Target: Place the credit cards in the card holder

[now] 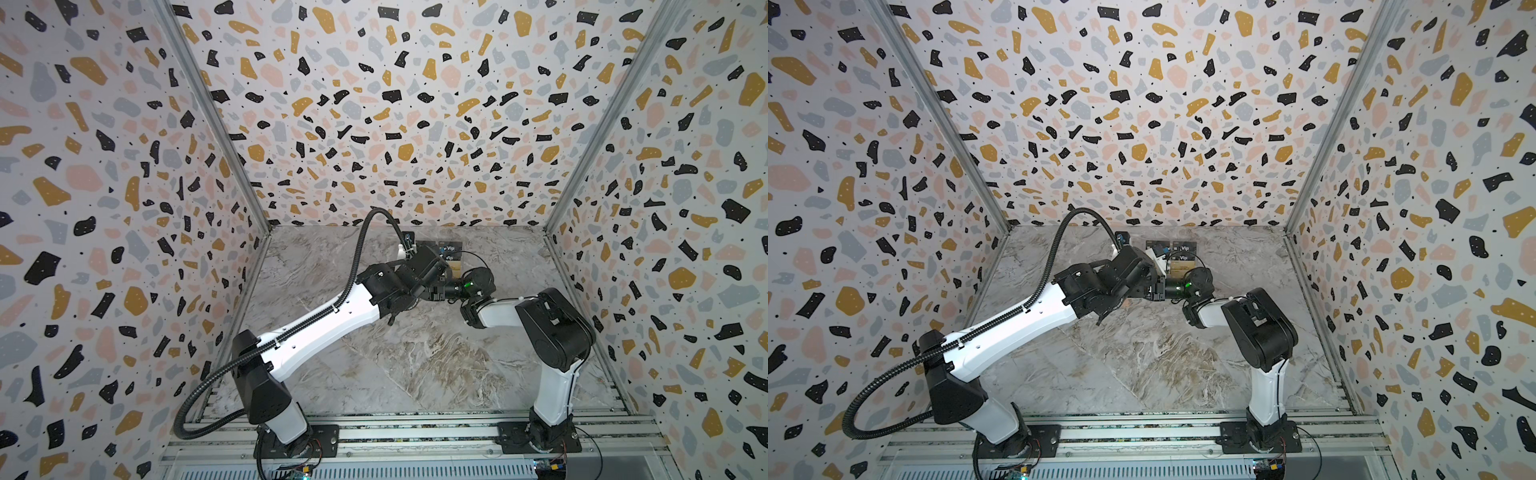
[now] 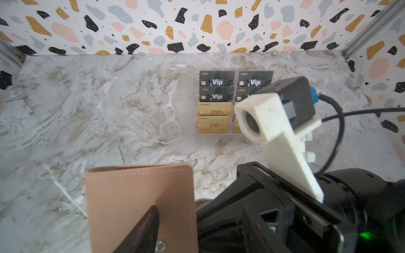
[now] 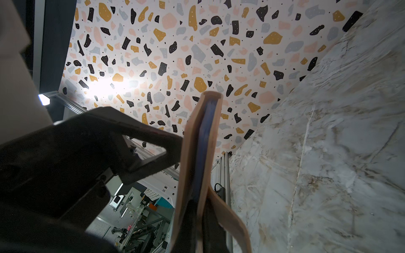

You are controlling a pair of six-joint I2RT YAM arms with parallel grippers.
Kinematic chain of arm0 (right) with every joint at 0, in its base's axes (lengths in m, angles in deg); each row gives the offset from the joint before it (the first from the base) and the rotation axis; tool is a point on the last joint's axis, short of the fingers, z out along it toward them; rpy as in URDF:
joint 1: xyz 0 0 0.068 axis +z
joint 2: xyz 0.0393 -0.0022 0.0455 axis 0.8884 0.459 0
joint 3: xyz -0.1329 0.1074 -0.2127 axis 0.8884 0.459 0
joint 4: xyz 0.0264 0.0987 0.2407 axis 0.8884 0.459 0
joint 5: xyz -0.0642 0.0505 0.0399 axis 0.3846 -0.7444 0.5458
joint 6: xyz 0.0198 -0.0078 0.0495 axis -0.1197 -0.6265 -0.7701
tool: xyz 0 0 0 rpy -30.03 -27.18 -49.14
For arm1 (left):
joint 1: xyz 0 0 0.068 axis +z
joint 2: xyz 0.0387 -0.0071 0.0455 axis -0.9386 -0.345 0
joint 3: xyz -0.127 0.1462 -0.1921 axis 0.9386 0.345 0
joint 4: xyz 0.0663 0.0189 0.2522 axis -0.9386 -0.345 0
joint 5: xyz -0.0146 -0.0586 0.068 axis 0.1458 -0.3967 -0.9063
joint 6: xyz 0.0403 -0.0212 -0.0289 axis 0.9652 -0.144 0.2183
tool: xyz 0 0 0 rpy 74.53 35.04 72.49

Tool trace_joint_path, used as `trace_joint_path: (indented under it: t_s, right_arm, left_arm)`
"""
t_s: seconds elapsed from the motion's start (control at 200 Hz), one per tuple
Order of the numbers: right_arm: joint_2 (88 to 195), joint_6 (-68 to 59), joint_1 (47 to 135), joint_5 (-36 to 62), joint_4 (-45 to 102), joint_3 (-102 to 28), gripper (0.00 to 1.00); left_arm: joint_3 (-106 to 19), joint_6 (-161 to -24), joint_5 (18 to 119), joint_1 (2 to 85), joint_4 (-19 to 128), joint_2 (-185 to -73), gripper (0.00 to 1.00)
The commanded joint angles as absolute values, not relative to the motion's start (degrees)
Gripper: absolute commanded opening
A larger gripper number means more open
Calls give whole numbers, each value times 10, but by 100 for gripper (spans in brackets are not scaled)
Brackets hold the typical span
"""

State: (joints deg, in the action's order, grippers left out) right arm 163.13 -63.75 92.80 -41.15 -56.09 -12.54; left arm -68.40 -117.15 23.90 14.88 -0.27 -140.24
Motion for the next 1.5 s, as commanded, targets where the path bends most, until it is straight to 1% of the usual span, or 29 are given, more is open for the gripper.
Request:
trace_joint_path:
  t_s: [0.0, 0.075, 0.255, 0.4, 0.621, 0.726, 0.851, 0.931, 1.006, 1.242, 1.497]
  right_arm:
    - [1607, -605, 928, -399, -547, -130, 0]
    - [1606, -592, 929, -395, -527, -132, 0]
    - [1599, -567, 931, -386, -490, -138, 0]
    - [1587, -542, 934, -381, -451, -136, 0]
    - [1580, -541, 934, -383, -451, -130, 0]
    - [1580, -541, 934, -383, -452, -128, 0]
    - [1583, -542, 933, -384, -453, -128, 0]
    - [1584, -544, 934, -385, -453, -130, 0]
    - [1584, -543, 934, -385, -451, -132, 0]
    - [1588, -544, 934, -385, -445, -136, 0]
    - [1587, -540, 934, -387, -434, -138, 0]
  left_arm:
    - [-723, -1180, 157, 136, -72, -1416, 62]
    - [-743, -1180, 136, 126, -97, -1428, 62]
    - [-734, -1182, 153, 125, -94, -1438, 63]
    - [-723, -1183, 148, 125, -96, -1447, 67]
    - [-703, -1184, 137, 127, -104, -1451, 70]
    - [-693, -1185, 141, 129, -103, -1448, 70]
    - [-682, -1185, 136, 135, -104, -1435, 66]
    - [-674, -1181, 131, 142, -106, -1425, 60]
    - [-665, -1178, 126, 148, -109, -1416, 52]
    - [-660, -1163, 117, 157, -114, -1399, 45]
    - [-648, -1146, 134, 170, -112, -1377, 27]
